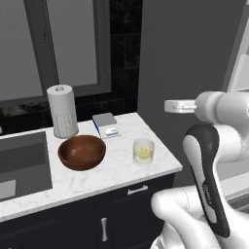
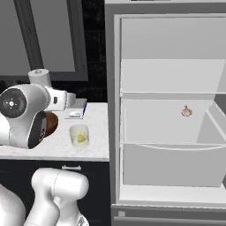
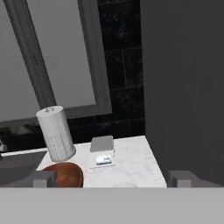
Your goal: Grab a lemon wedge from the fridge and one ice cube from the ice bowl, and put them in the glass of lemonade.
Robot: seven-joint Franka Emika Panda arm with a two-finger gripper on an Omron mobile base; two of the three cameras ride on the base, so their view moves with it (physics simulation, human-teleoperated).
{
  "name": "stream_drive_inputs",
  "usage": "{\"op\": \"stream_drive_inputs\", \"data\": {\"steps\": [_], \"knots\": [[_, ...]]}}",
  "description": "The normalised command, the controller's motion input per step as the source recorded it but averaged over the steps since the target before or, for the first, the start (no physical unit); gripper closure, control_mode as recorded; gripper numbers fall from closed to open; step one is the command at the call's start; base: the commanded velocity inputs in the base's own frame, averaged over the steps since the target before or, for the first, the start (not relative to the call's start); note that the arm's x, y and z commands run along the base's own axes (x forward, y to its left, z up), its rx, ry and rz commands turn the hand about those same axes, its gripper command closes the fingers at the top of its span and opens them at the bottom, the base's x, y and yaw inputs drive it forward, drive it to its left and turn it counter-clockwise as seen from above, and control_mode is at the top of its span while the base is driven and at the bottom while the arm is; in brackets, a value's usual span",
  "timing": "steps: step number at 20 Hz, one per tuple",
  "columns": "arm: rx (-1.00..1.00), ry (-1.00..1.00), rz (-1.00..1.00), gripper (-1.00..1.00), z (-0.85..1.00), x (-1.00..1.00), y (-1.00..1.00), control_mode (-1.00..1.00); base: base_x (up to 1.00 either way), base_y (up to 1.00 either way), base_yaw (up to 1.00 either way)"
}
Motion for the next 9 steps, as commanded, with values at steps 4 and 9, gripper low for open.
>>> {"op": "stream_drive_inputs", "data": {"steps": [4,9], "knots": [[-0.07,0.11,0.36,-1.0,-0.91,-0.51,0.55,-1.0,0.0,0.0,0.0],[0.0,0.35,0.57,-1.0,-1.0,0.33,0.1,-1.0,0.0,0.0,0.0]]}}
